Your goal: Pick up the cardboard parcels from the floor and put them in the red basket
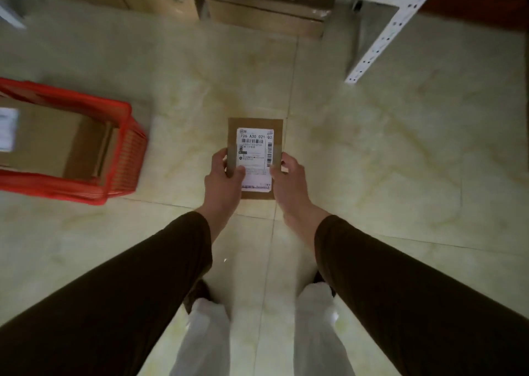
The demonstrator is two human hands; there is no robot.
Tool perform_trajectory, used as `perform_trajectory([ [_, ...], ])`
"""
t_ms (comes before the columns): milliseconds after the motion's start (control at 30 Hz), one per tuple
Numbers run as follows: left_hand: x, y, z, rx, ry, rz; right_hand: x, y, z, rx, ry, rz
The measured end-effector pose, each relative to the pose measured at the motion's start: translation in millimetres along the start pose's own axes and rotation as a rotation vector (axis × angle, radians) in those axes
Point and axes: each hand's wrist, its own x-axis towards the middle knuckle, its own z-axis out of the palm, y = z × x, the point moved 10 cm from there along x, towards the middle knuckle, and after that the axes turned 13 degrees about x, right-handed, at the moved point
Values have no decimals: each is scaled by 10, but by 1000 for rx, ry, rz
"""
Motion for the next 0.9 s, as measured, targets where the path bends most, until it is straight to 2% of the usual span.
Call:
perform_trajectory([
  [233,158,-327,-1336,45,73,10,-424,88,1257,48,-62,46],
  [633,625,-921,-2746,-45,149,-25,-463,313,2951,27,-175,126],
  [900,902,-1579,-3776,42,91,-94,-630,761,4017,-50,-67,107],
])
